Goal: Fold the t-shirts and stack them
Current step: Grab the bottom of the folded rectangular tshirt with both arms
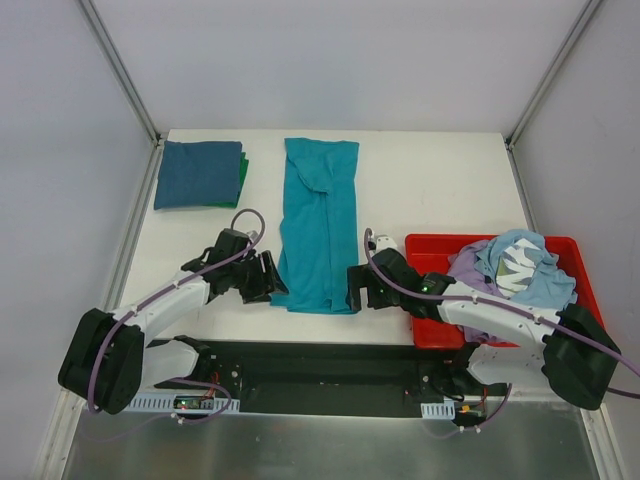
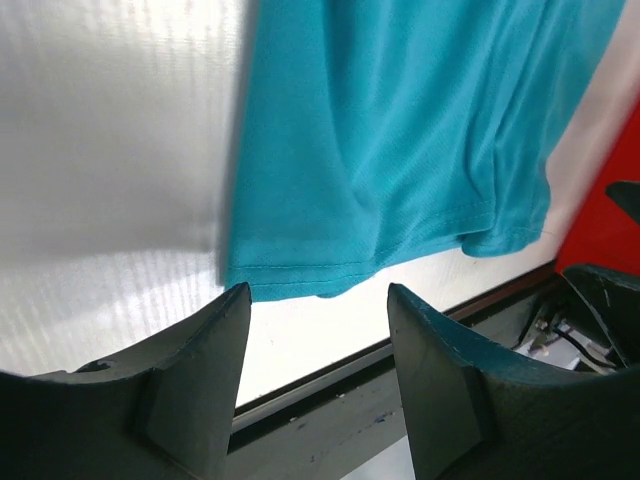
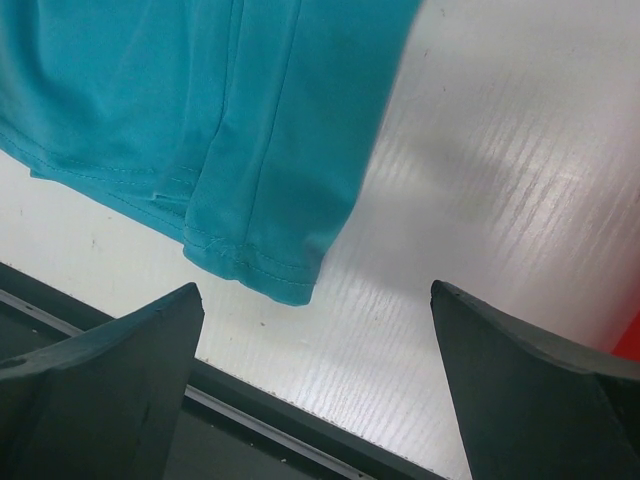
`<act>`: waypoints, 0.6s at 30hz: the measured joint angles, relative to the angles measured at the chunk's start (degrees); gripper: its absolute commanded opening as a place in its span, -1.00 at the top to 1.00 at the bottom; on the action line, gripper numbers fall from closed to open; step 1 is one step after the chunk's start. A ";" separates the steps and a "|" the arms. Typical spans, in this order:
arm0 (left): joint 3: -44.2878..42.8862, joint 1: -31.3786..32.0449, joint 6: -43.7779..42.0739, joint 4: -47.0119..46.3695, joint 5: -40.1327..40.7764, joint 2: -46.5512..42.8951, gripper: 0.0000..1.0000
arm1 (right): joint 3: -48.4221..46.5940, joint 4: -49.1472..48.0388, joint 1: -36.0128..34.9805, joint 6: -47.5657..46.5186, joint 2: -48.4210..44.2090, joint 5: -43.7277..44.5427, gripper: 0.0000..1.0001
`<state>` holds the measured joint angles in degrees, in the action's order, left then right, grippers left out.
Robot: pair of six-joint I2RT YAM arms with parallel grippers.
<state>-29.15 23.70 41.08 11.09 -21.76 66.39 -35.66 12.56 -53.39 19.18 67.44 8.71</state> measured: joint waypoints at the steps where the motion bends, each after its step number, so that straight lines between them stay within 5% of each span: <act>1: 0.02 0.00 -0.02 0.39 0.48 -0.22 -0.12 | 0.00 -0.04 0.00 0.15 0.09 -0.09 -0.97; 12: -2.23 2.89 -1.14 3.26 2.12 6.43 -0.11 | 1.33 -1.33 0.24 1.05 2.03 -1.49 -0.96; 18: -4.98 7.89 -1.49 2.71 0.22 11.74 0.32 | 1.40 -1.44 0.33 1.36 2.49 -2.10 -0.95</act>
<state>-34.13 31.59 39.59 13.80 -21.54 78.13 -34.26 11.11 -53.06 20.53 69.93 6.61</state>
